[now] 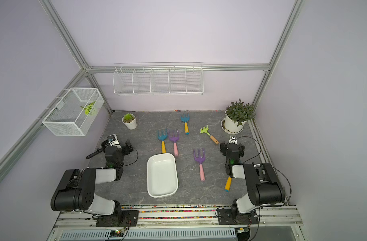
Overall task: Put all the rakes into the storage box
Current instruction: Pick up the rake at the center of the board.
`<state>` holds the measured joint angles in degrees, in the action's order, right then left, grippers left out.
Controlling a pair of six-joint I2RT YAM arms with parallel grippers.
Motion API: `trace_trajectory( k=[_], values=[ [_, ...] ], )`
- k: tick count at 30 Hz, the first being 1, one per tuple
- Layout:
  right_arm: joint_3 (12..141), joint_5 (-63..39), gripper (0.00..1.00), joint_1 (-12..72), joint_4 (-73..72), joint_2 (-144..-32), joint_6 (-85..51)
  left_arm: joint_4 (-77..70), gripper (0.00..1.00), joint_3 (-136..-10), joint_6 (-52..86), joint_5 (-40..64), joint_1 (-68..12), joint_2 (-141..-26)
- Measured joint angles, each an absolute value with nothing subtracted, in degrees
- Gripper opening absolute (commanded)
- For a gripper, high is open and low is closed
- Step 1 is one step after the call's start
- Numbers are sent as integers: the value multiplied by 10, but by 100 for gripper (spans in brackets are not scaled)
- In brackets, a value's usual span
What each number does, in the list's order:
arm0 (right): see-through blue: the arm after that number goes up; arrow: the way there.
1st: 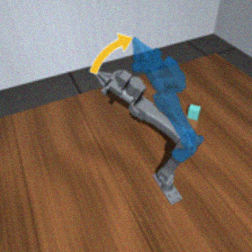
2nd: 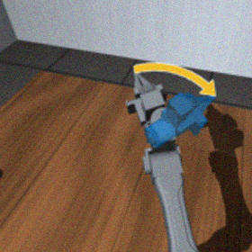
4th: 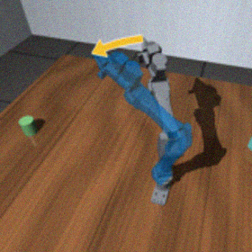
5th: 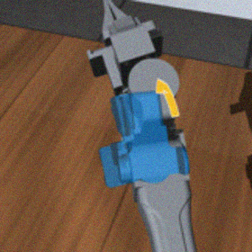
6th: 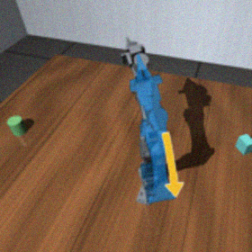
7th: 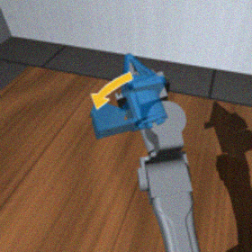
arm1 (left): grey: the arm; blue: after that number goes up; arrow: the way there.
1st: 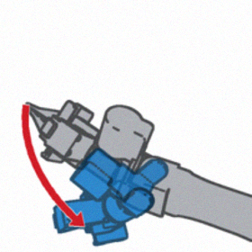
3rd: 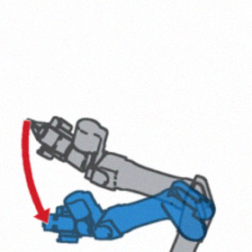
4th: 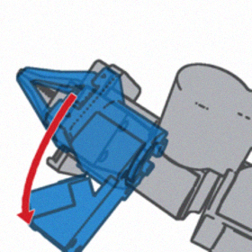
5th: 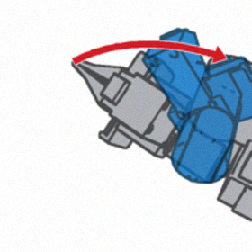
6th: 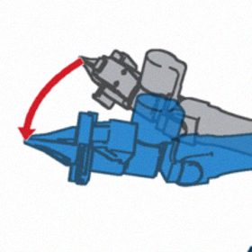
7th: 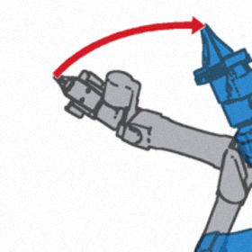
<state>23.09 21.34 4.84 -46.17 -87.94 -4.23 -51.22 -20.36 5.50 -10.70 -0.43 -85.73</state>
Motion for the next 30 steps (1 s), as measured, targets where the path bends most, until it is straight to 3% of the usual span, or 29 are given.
trace_trajectory(
  k=[22,27,30],
  values=[
    [229,213,99,48,-461,-875,-44,-511,100,-205,55,-116,-4,-856],
    [219,222,99,46,-419,-784,-48,-269,100,-339,119,-202,-3,-818],
    [261,256,99,43,-296,-699,-94,-162,100,-420,157,-209,-4,-776]
  ],
)
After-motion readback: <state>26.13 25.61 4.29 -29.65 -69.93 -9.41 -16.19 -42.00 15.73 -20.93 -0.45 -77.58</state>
